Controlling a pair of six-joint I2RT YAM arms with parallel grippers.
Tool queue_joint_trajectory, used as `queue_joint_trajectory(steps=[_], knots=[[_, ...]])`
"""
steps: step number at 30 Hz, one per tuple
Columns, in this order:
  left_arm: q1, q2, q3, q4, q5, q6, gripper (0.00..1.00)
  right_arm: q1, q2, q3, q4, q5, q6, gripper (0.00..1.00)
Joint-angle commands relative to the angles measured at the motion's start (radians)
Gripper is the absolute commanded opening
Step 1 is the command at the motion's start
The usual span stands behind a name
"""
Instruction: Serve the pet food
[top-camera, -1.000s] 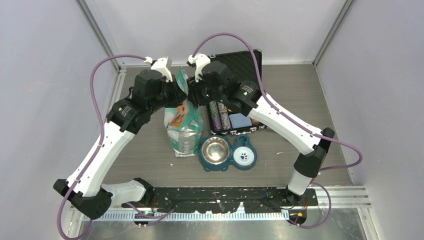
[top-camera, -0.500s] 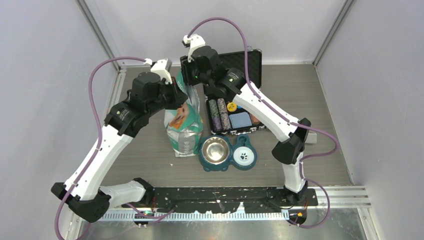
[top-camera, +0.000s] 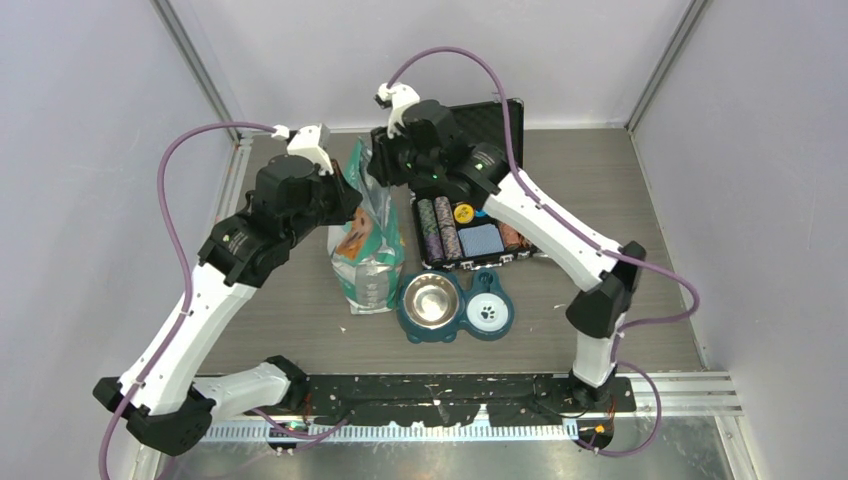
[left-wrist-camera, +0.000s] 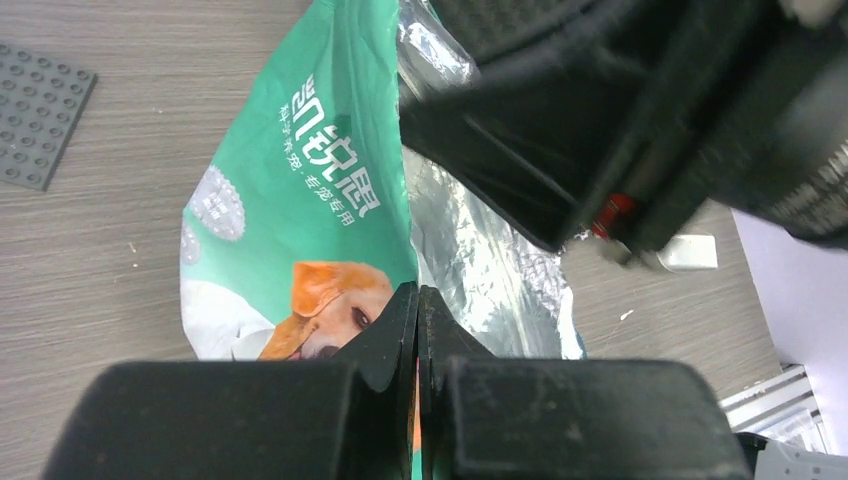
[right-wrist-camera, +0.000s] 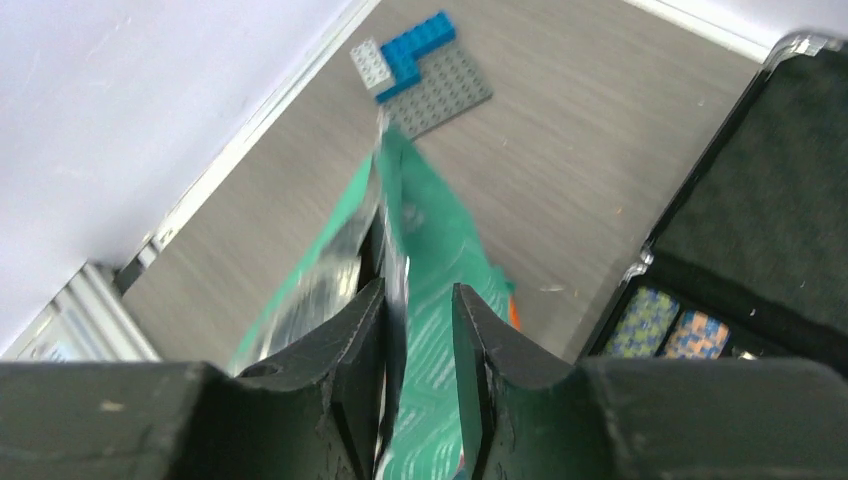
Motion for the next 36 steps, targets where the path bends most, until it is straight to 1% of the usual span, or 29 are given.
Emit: queue_joint_trajectory(steps=[1, 2, 6, 7, 8, 9, 11, 13, 17, 18, 20, 24, 29, 32, 33, 35, 36], knots=[[-0.012, -0.031, 0.002, -0.014, -0.066, -0.003, 0.0, 0.022, -0.184, -0.153, -0.004, -0.092, 0.014, 0.36], [-0.012, -0.03, 0.004, -0.011, -0.067, -0.001, 0.0, 0.029, -0.215, -0.201, -0.005, -0.093, 0.018, 0.37], [-0.012, -0.029, 0.014, -0.011, -0.078, 0.002, 0.0, 0.058, -0.285, -0.286, -0.009, -0.09, 0.025, 0.36], [-0.012, -0.033, 0.015, -0.013, -0.089, 0.003, 0.0, 0.062, -0.306, -0.303, -0.011, -0.081, 0.025, 0.33], [-0.012, -0.037, 0.017, -0.017, -0.099, 0.005, 0.0, 0.064, -0.317, -0.31, -0.013, -0.075, 0.023, 0.3], [-0.012, -0.043, 0.019, -0.023, -0.113, 0.012, 0.0, 0.066, -0.333, -0.323, -0.017, -0.065, 0.02, 0.2], [-0.013, -0.05, 0.032, -0.05, -0.151, 0.033, 0.0, 0.067, -0.35, -0.337, -0.026, -0.054, 0.002, 0.07], [-0.013, -0.062, 0.055, -0.087, -0.205, 0.054, 0.0, 0.067, -0.36, -0.355, -0.029, -0.001, -0.012, 0.05], [-0.013, -0.095, 0.095, -0.141, -0.287, 0.087, 0.0, 0.068, -0.361, -0.352, -0.029, 0.1, -0.063, 0.05], [-0.013, -0.098, 0.115, -0.153, -0.3, 0.1, 0.0, 0.067, -0.355, -0.346, -0.028, 0.132, -0.075, 0.05], [-0.013, -0.107, 0.147, -0.167, -0.311, 0.11, 0.0, 0.067, -0.348, -0.321, -0.017, 0.148, -0.115, 0.05], [-0.013, -0.118, 0.174, -0.148, -0.255, 0.129, 0.0, 0.067, -0.328, -0.252, 0.021, 0.113, -0.179, 0.05], [-0.013, -0.106, 0.204, -0.137, -0.192, 0.134, 0.0, 0.067, -0.311, -0.139, 0.026, 0.108, -0.245, 0.05], [-0.013, -0.084, 0.216, -0.125, -0.162, 0.125, 0.0, 0.067, -0.306, -0.105, 0.025, 0.024, -0.279, 0.05], [-0.013, -0.069, 0.228, -0.122, -0.145, 0.12, 0.15, 0.067, -0.304, -0.105, 0.025, -0.017, -0.28, 0.05], [-0.013, -0.038, 0.249, -0.116, -0.101, 0.114, 0.6, 0.067, -0.295, -0.102, 0.014, -0.086, -0.272, 0.05], [-0.013, -0.02, 0.261, -0.12, -0.086, 0.106, 0.74, 0.067, -0.285, -0.099, 0.004, -0.097, -0.266, 0.05]])
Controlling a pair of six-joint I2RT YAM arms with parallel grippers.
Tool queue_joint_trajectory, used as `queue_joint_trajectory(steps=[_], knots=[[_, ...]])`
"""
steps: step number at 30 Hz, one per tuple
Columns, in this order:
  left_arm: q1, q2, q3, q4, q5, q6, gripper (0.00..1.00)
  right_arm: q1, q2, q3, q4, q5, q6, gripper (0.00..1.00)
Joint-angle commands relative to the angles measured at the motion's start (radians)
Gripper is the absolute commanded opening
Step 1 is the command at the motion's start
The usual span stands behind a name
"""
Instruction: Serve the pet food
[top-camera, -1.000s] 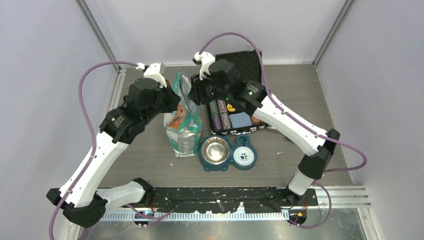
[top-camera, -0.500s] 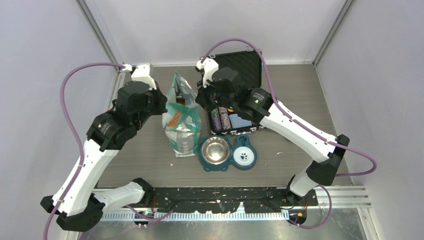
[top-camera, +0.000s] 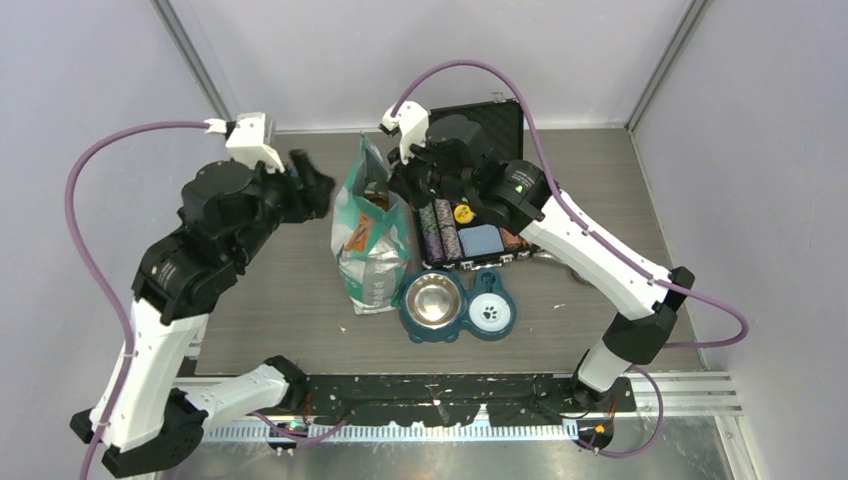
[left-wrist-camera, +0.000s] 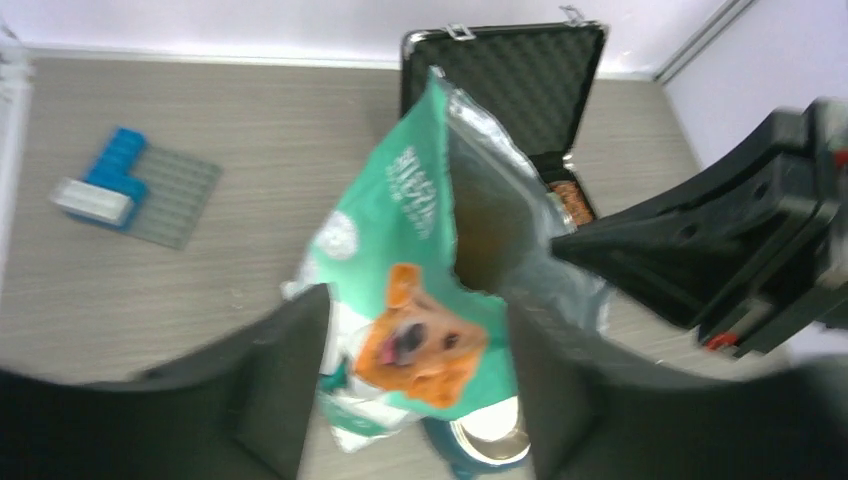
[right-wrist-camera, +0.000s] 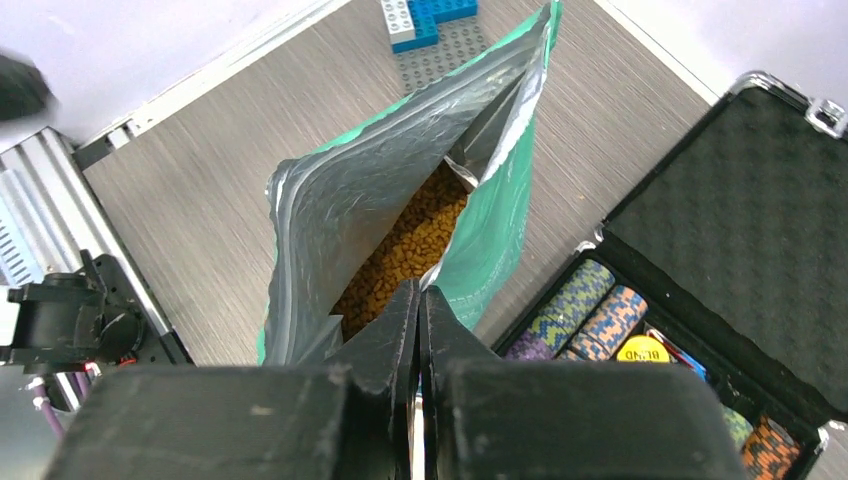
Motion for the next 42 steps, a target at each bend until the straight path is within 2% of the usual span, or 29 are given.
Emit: queue_joint_trajectory(steps=[1, 2, 3, 4, 10, 14, 20, 23, 24, 27, 28, 29, 33, 36, 42], knots=[[0.003, 0.085, 0.06, 0.023, 0.09, -0.02, 0.83, -0.005, -0.012, 0.09, 0.094, -0.115, -0.032, 0.05], [0.003, 0.104, 0.072, 0.009, 0.088, -0.024, 0.92, -0.005, -0.01, 0.091, 0.087, -0.117, -0.024, 0.05], [0.003, 0.123, 0.081, -0.004, 0.074, -0.032, 0.98, -0.005, -0.009, 0.089, 0.086, -0.124, -0.02, 0.05], [0.003, 0.141, 0.087, -0.015, 0.057, -0.039, 0.99, -0.005, -0.008, 0.088, 0.085, -0.13, -0.015, 0.05], [0.004, 0.261, 0.141, -0.114, 0.004, -0.05, 0.99, -0.001, -0.018, 0.077, 0.085, -0.138, -0.012, 0.05], [0.003, 0.295, 0.128, -0.147, -0.007, -0.067, 0.94, 0.0, -0.031, 0.063, 0.085, -0.116, -0.012, 0.05], [0.005, 0.359, 0.116, -0.168, -0.111, -0.08, 0.88, 0.003, -0.055, 0.037, 0.094, -0.128, -0.011, 0.05], [0.005, 0.407, 0.121, -0.174, -0.126, -0.087, 0.76, 0.004, -0.067, 0.014, 0.102, -0.127, -0.012, 0.05], [0.005, 0.419, 0.127, -0.179, -0.127, -0.084, 0.67, 0.005, -0.071, 0.008, 0.102, -0.123, -0.012, 0.05], [0.005, 0.443, 0.181, -0.23, -0.149, -0.065, 0.28, 0.004, -0.083, -0.005, 0.098, -0.078, -0.011, 0.05], [0.005, 0.442, 0.197, -0.251, -0.176, -0.057, 0.12, 0.004, -0.086, -0.015, 0.1, -0.067, -0.011, 0.05], [0.005, 0.435, 0.206, -0.269, -0.209, -0.048, 0.0, 0.003, -0.091, -0.021, 0.099, -0.017, -0.012, 0.05], [0.005, 0.347, 0.197, -0.277, -0.385, 0.034, 0.0, -0.003, -0.113, -0.051, 0.1, 0.113, -0.012, 0.05], [0.005, 0.262, 0.211, -0.21, -0.532, 0.137, 0.0, -0.015, -0.132, -0.073, 0.097, 0.159, -0.012, 0.05], [0.005, 0.264, 0.381, -0.068, -0.535, 0.373, 0.0, -0.017, -0.153, -0.102, 0.107, 0.094, 0.052, 0.05]])
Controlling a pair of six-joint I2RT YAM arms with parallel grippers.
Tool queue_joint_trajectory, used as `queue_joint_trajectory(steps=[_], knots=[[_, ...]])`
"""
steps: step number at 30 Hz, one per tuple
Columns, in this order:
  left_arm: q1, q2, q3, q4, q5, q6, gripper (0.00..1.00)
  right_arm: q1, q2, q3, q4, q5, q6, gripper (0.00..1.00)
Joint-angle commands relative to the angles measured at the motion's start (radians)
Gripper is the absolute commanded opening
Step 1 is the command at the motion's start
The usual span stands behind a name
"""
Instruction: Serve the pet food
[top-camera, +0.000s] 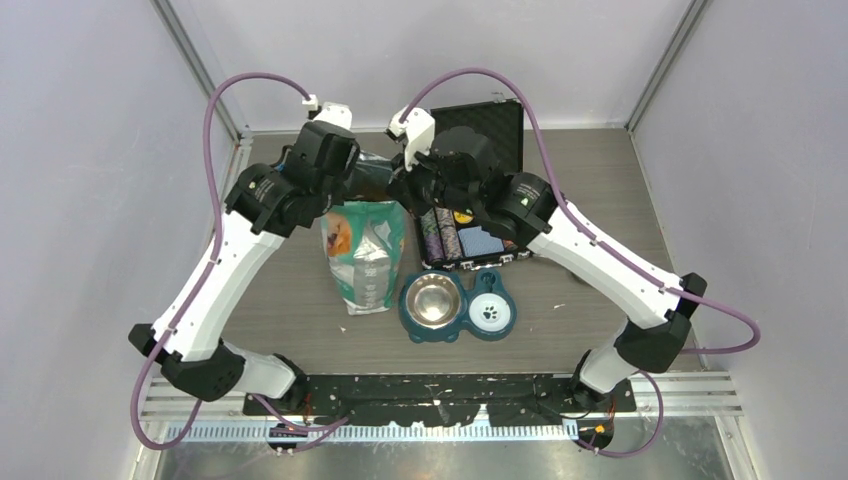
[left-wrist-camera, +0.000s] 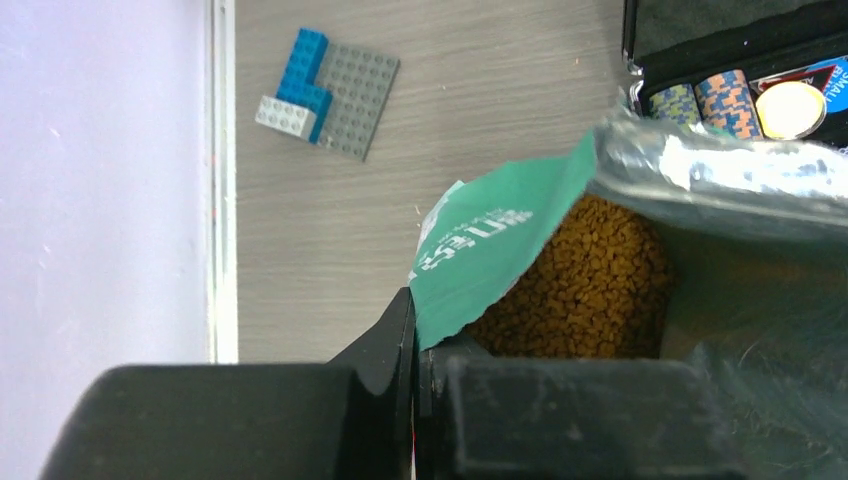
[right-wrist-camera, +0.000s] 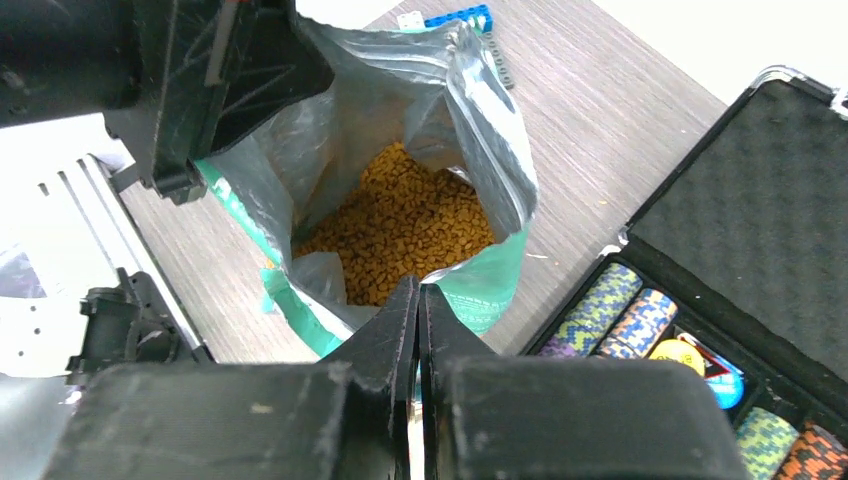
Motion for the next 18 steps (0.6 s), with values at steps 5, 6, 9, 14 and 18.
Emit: queue_joint_trajectory(steps=[5, 6, 9, 14, 18], knots=[[0.019, -0.007, 0.36, 0.206, -0.217, 0.34, 0.0, -0.036, -0.101, -0.062, 0.077, 0.014, 0.088, 0.05], [0.019, 0.01, 0.383, 0.191, -0.192, 0.329, 0.0, -0.036, -0.101, -0.07, 0.078, 0.022, 0.094, 0.05], [0.019, 0.012, 0.345, 0.162, -0.128, 0.273, 0.0, -0.038, -0.11, -0.109, 0.078, 0.053, 0.121, 0.05], [0.019, -0.12, 0.054, 0.242, -0.015, 0.169, 0.0, -0.048, -0.158, -0.211, 0.08, 0.062, 0.159, 0.07], [0.013, -0.216, -0.1, 0.317, 0.111, 0.128, 0.0, -0.058, -0.179, -0.239, 0.079, 0.061, 0.177, 0.27]])
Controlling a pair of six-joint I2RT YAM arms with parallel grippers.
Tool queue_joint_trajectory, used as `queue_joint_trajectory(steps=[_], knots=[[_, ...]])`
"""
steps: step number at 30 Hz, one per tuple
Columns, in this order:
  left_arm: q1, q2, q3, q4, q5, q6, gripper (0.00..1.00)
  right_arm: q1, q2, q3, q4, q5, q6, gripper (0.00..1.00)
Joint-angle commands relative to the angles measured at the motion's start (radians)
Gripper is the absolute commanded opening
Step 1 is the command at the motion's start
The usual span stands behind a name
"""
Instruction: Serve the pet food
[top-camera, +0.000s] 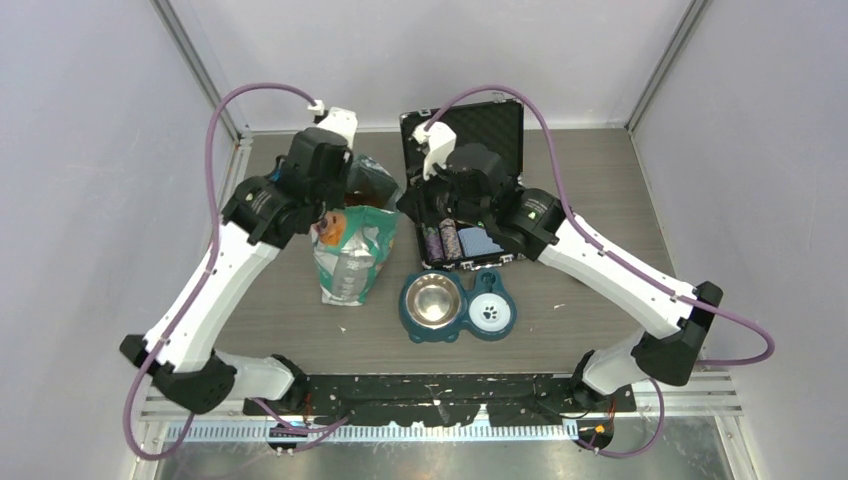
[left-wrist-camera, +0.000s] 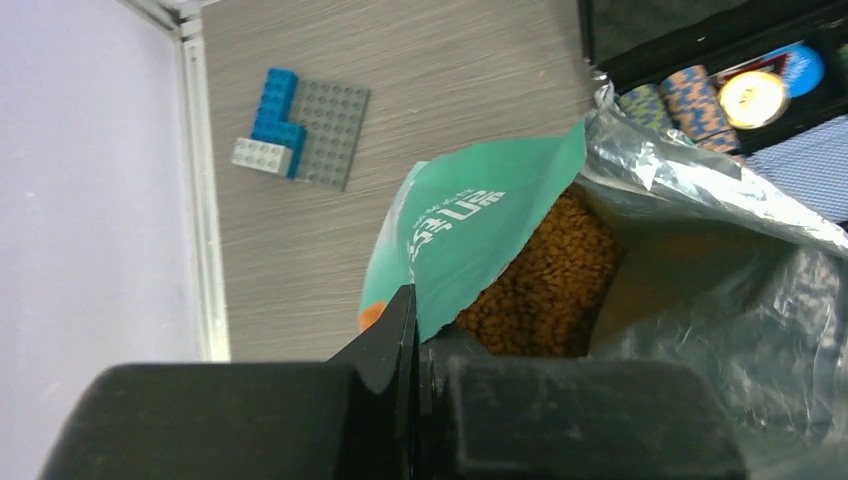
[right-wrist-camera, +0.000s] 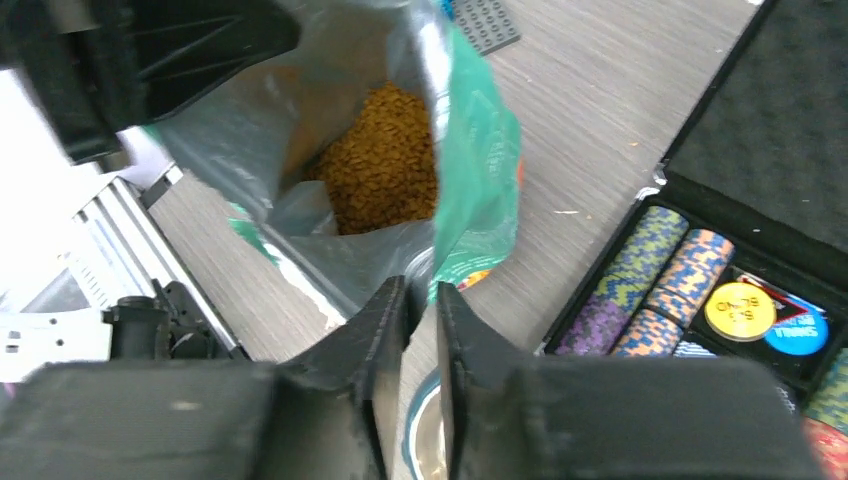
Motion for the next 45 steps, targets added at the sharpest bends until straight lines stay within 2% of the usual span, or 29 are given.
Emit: queue_joint_trajectory(steps=[1, 3, 7, 14, 21, 23, 26, 27, 30, 31, 33, 40, 45], knots=[[0.006, -0.212, -0.058, 0.221, 0.07, -0.035, 0.0, -0.034, -0.085, -0.008, -0.034, 0.084, 0.009, 0.39], [-0.004, -0.229, -0.066, 0.23, 0.102, -0.037, 0.0, -0.036, -0.084, 0.013, -0.033, 0.095, 0.007, 0.55], [-0.014, -0.218, -0.033, 0.23, 0.119, -0.034, 0.0, -0.036, -0.06, 0.081, -0.031, 0.109, 0.002, 0.74], [-0.025, -0.147, 0.058, 0.194, 0.114, -0.051, 0.0, -0.036, 0.003, 0.16, -0.032, -0.002, 0.029, 0.89], [-0.038, -0.076, 0.134, 0.148, 0.114, -0.046, 0.0, -0.028, 0.076, 0.184, -0.096, -0.071, 0.077, 0.91], [-0.041, -0.073, 0.137, 0.141, 0.117, -0.051, 0.0, -0.026, 0.082, 0.181, -0.132, -0.032, 0.073, 0.91], [-0.046, -0.082, 0.123, 0.147, 0.126, -0.053, 0.0, -0.025, 0.037, 0.124, -0.153, 0.104, 0.076, 0.91], [-0.047, -0.085, 0.117, 0.151, 0.126, -0.053, 0.0, -0.025, 0.021, 0.084, -0.154, 0.157, 0.079, 0.89], [-0.049, -0.09, 0.113, 0.157, 0.125, -0.053, 0.0, -0.025, -0.054, 0.009, -0.157, 0.247, 0.094, 0.75], [-0.049, -0.086, 0.12, 0.158, 0.126, -0.052, 0.0, -0.026, -0.065, -0.013, -0.157, 0.261, 0.095, 0.75], [-0.053, -0.073, 0.134, 0.155, 0.127, -0.05, 0.0, -0.027, -0.086, -0.014, -0.157, 0.224, 0.08, 0.8], [-0.059, -0.051, 0.144, 0.153, 0.083, -0.054, 0.0, -0.026, -0.055, 0.07, -0.141, 0.1, 0.038, 0.82], [-0.049, -0.036, 0.188, 0.182, -0.177, 0.047, 0.0, -0.025, -0.008, 0.143, -0.137, 0.016, 0.031, 0.86]])
